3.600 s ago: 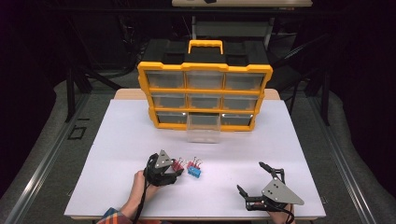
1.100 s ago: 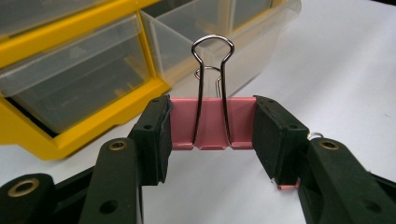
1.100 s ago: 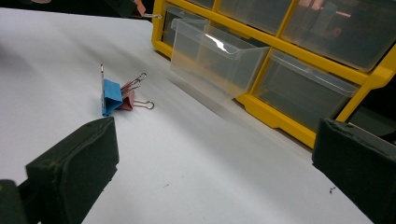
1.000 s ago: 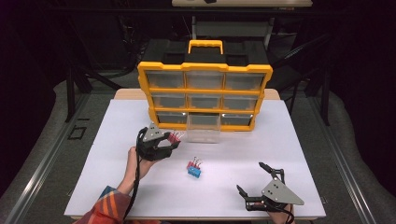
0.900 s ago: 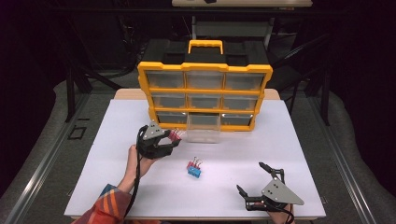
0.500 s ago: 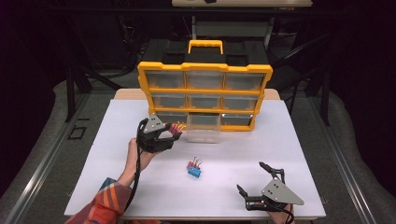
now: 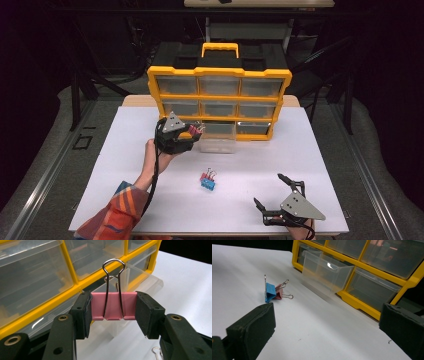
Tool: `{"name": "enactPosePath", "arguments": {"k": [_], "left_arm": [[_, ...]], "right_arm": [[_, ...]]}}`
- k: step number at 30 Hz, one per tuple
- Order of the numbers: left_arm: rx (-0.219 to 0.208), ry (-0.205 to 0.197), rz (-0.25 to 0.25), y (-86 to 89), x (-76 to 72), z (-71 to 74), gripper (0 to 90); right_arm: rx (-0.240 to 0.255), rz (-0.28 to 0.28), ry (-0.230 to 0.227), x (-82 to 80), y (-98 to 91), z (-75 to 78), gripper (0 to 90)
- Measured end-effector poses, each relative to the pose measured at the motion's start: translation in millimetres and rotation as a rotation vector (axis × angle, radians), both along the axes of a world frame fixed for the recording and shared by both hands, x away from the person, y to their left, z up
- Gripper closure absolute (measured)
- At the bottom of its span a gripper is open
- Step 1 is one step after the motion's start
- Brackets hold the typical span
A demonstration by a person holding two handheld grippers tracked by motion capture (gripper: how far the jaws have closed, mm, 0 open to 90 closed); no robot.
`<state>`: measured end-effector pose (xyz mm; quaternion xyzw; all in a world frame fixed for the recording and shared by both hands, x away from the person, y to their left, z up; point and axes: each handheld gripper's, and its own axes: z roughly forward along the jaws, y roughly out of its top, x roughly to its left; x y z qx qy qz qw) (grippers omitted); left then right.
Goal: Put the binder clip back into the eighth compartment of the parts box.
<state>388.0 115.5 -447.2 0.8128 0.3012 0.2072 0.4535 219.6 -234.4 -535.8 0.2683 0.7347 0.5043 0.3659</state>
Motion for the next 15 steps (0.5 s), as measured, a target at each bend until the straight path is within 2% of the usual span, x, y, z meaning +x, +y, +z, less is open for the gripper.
{"name": "enactPosePath", "arguments": {"k": [7,15], "left_arm": [[-0.031,0.012,0.011,-12.7,8.9,-1.7,49.6],[-0.028,0.029,0.005,-29.8,15.6,-7.8,49.6]], "right_arm": [[0.003,0.000,0.000,0.1,0.3,-0.1,0.1],[0.001,0.003,0.000,0.3,-0.3,0.1,0.2]]}}
